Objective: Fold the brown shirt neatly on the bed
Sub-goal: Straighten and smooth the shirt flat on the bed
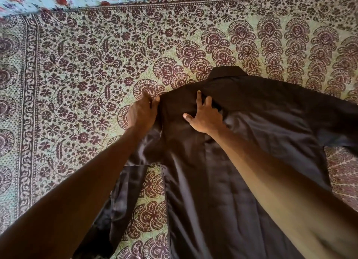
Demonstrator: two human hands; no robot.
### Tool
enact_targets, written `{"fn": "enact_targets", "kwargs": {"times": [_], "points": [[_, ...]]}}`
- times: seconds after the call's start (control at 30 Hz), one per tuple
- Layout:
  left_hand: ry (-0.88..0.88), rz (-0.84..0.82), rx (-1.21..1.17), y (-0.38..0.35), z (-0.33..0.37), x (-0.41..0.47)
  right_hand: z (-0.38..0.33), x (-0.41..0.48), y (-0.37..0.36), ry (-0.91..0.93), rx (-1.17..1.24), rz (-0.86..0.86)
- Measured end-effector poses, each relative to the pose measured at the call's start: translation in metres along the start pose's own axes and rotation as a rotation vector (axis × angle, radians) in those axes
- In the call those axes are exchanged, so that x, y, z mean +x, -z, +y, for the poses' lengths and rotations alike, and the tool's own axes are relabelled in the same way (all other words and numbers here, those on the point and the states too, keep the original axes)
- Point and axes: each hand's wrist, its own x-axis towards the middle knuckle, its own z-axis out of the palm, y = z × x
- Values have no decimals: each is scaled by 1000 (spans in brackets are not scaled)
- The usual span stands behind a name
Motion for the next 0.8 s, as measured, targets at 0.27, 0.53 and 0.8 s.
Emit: {"fn": "enact_targets", "kwargs": {"times": [0.27,0.53,0.8], "points": [[150,-173,-136,15,-41,-30,-4,-7,-7,-20,10,58],[-33,262,141,22,-16,-58,-2,-3,0,-11,50,-40],[-422,-99,367,-28,-51,-148,-23,-67,-26,43,109,325]]}}
